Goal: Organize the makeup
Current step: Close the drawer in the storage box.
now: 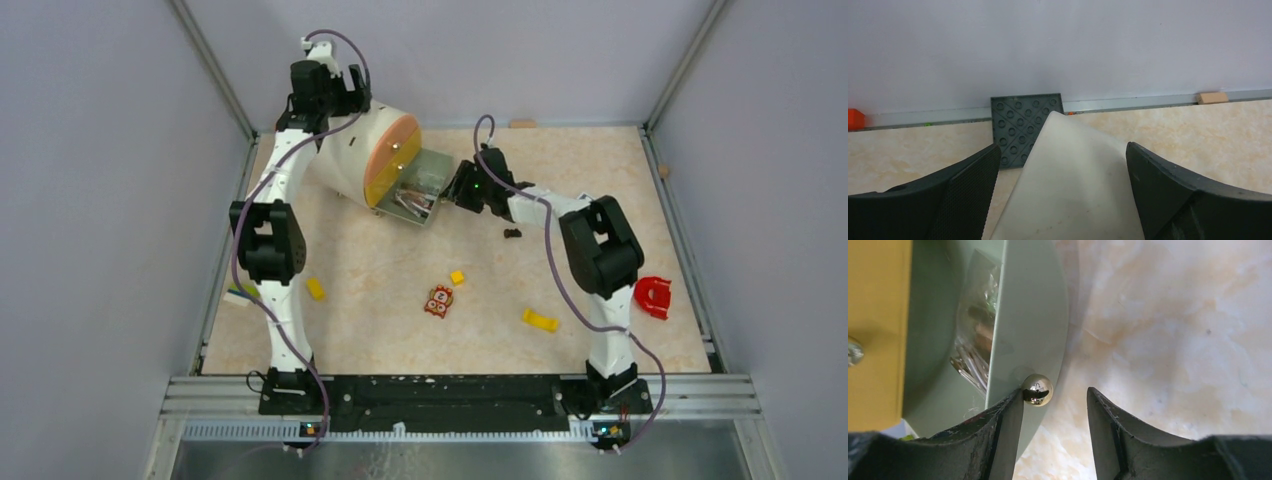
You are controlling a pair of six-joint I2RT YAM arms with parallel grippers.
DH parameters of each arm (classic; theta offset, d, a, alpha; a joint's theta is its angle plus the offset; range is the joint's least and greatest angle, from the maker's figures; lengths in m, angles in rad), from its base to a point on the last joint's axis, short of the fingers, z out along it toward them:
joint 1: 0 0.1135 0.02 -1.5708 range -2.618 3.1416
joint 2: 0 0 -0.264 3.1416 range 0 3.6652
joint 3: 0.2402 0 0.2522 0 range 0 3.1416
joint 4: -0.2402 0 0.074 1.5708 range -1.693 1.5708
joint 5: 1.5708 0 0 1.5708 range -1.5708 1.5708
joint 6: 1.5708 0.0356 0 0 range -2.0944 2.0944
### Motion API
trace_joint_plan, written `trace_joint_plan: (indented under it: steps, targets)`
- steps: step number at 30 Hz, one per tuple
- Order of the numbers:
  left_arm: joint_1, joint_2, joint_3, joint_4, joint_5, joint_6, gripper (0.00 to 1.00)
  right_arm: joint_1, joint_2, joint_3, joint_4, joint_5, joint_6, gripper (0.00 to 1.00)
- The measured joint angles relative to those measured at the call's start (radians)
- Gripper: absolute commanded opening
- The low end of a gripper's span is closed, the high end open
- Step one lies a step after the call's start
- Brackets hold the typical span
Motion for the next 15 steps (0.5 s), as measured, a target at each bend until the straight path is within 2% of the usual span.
trace_joint_plan:
  steps: [15]
  targets:
    - [0.002,-0.002,0.004,-0.006,-0.010,0.049,0.99,0.000,0.075,0.120,-0.040,-0.030,-0.002,0.50]
